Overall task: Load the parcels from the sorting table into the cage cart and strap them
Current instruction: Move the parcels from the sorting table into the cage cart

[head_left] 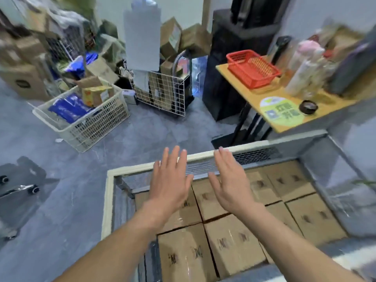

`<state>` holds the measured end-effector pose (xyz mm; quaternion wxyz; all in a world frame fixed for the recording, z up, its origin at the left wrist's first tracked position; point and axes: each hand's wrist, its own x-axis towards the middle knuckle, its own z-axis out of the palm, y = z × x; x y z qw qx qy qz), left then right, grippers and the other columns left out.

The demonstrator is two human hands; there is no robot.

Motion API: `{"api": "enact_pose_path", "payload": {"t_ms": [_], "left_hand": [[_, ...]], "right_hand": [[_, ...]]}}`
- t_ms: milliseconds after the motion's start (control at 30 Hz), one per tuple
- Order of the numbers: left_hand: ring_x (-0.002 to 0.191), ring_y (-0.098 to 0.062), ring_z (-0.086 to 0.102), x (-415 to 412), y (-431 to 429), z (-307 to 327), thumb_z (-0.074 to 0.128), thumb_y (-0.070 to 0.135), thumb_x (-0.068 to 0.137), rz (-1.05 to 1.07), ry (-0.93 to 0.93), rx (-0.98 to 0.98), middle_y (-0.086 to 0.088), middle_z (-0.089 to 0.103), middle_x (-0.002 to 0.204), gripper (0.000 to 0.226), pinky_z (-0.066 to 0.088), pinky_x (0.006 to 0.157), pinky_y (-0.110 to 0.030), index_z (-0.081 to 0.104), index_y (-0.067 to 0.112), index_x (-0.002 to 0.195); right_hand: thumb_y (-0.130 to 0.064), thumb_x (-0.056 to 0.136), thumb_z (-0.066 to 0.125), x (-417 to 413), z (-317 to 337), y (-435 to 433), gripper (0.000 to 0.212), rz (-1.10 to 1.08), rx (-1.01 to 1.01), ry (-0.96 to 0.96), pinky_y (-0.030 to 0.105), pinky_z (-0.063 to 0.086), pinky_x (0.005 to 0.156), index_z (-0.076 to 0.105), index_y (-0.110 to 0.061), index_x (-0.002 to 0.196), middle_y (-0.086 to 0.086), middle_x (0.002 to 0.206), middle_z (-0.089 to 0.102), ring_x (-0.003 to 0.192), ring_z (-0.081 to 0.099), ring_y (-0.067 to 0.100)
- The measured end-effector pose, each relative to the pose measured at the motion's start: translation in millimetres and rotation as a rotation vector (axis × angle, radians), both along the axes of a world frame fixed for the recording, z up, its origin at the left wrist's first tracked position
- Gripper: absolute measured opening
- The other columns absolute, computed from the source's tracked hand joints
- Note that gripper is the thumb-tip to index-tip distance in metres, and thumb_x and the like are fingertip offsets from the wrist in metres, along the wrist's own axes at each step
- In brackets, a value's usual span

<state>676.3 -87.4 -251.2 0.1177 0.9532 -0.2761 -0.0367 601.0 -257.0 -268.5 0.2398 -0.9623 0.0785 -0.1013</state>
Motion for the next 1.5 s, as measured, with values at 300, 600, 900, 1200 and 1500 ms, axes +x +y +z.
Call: {"api": "enact_pose_path", "payload": {"t_ms": [300, 600, 900, 1200, 1500], "left_hand": [[0.141, -0.039, 0.036, -75.6, -98.0, 172.0, 0.05, 0.044, 0.092, -0.509, -0.374, -0.381, -0.014, 0.039, 0.152, 0.065, 0.041, 0.102, -0.057, 0.036, 0.008, 0.145], [0.141, -0.041, 0.035, -256.9, -180.7, 284.9, 0.038, 0.047, 0.092, -0.951, -0.429, -0.596, -0.019, 0.039, 0.151, 0.07, 0.043, 0.101, -0.056, 0.041, 0.002, 0.145], [0.139, -0.044, 0.037, -505.5, -210.7, 331.8, 0.04, 0.047, 0.091, -1.31, -0.366, -0.774, -0.021, 0.042, 0.149, 0.071, 0.044, 0.099, -0.057, 0.044, -0.001, 0.143], [0.148, -0.035, 0.021, -734.0, -177.0, 326.5, 0.039, 0.05, 0.095, -1.56, -0.23, -0.812, -0.014, 0.027, 0.159, 0.071, 0.03, 0.114, -0.054, 0.03, 0.008, 0.152], [0.15, -0.031, 0.012, -841.4, -153.8, 295.5, 0.036, 0.05, 0.1, -1.683, -0.195, -0.664, -0.01, 0.019, 0.162, 0.068, 0.021, 0.118, -0.048, 0.022, 0.012, 0.155]], "right_hand": [[-0.047, 0.098, 0.038, -147.2, 190.6, -52.1, 0.069, -0.469, -0.31, -0.277, 0.036, 0.019, 0.119, 0.035, -0.004, 0.152, 0.013, 0.159, 0.032, 0.149, 0.025, 0.028], [-0.047, 0.094, 0.044, -366.1, 300.0, -65.8, 0.071, -0.88, -0.555, -0.367, 0.054, 0.037, 0.111, 0.04, -0.002, 0.149, 0.018, 0.156, 0.036, 0.147, 0.031, 0.034], [-0.048, 0.093, 0.045, -626.6, 347.3, -16.1, 0.072, -1.255, -0.779, -0.287, 0.055, 0.037, 0.112, 0.04, -0.003, 0.149, 0.017, 0.156, 0.036, 0.147, 0.032, 0.032], [-0.047, 0.094, 0.043, -841.1, 347.3, 78.5, 0.071, -1.598, -0.839, -0.153, 0.051, 0.033, 0.112, 0.038, -0.004, 0.15, 0.015, 0.157, 0.035, 0.148, 0.029, 0.029], [-0.056, 0.096, 0.031, -951.7, 306.4, 142.2, 0.075, -1.807, -0.696, -0.078, 0.048, 0.024, 0.12, 0.027, -0.012, 0.156, 0.007, 0.163, 0.024, 0.152, 0.017, 0.023]]}}
